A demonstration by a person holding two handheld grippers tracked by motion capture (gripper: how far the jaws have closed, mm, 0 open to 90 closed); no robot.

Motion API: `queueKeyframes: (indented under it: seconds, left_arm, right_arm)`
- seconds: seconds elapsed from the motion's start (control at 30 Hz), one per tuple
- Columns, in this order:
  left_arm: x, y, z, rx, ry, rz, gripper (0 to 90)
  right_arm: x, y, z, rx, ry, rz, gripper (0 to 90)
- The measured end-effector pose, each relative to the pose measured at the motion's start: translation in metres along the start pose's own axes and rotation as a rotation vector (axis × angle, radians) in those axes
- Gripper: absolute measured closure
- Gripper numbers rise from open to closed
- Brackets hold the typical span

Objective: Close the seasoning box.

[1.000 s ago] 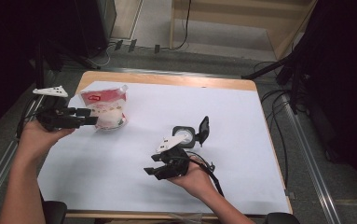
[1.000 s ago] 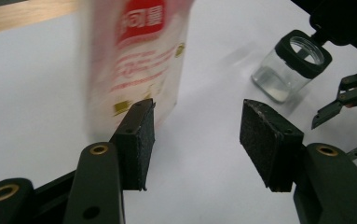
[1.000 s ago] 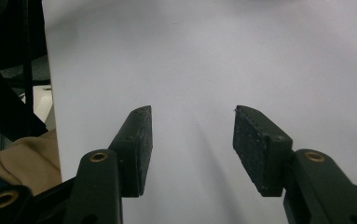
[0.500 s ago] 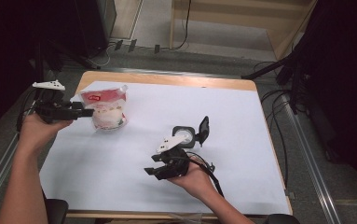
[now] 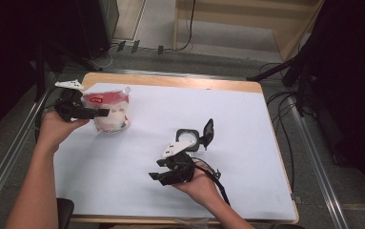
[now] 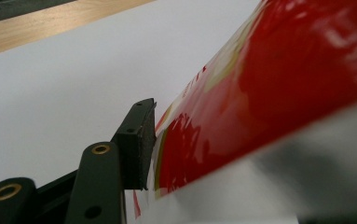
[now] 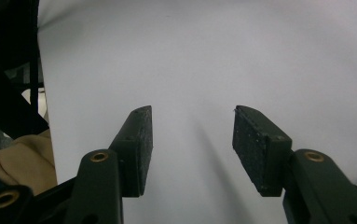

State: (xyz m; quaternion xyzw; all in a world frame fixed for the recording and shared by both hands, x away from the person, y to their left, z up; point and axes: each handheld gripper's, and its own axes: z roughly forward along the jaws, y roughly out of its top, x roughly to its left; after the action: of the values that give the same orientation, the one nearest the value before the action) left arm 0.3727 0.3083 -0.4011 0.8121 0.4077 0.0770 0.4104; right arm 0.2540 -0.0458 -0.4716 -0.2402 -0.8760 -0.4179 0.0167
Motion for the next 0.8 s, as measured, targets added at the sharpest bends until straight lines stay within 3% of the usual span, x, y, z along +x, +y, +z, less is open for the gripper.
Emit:
queueKeyframes:
  seconds: [0.2,0.23,0.27,0.3,0.47,0.5,0.53,0.57,0.7,0.8]
  left_arm:
    - [0.002,-0.003,0.002,-0.019,-0.003,0.004,57.0]
    - [0.001,-0.005,0.004,-0.033,0.000,-0.012,57.0]
    - [0.002,-0.005,0.004,-0.026,0.003,-0.012,63.0]
    - [0.002,-0.006,0.006,-0.003,0.016,-0.001,63.0]
    - [-0.002,-0.006,0.008,0.003,0.025,-0.009,81.8]
    - [-0.004,-0.005,0.008,0.015,-0.007,-0.051,86.3]
    - [-0.004,-0.005,0.008,0.010,-0.009,-0.069,89.7]
    - [-0.004,-0.005,0.008,0.010,-0.009,-0.069,90.0]
    - [-0.009,-0.003,0.008,0.001,-0.005,-0.132,90.0]
    - [-0.011,-0.001,0.006,-0.003,-0.002,-0.140,90.0]
  right_arm:
    - [0.000,-0.002,0.001,0.001,-0.003,0.006,47.9]
    - [0.000,-0.002,0.002,-0.001,-0.003,0.003,47.9]
    - [0.000,-0.001,0.003,-0.006,0.000,0.007,47.4]
    - [0.000,-0.001,0.003,-0.006,0.000,0.007,47.4]
    - [0.002,0.004,0.007,-0.022,-0.002,0.004,47.2]
    - [0.002,0.008,0.007,-0.025,-0.003,0.000,46.2]
    - [0.002,0.010,0.007,-0.028,-0.002,0.000,45.9]
    - [0.001,0.012,0.007,-0.032,-0.001,-0.010,46.0]
    - [-0.002,0.020,0.005,-0.056,-0.009,-0.018,46.0]
    - [-0.003,0.022,0.004,-0.081,-0.013,-0.023,46.0]
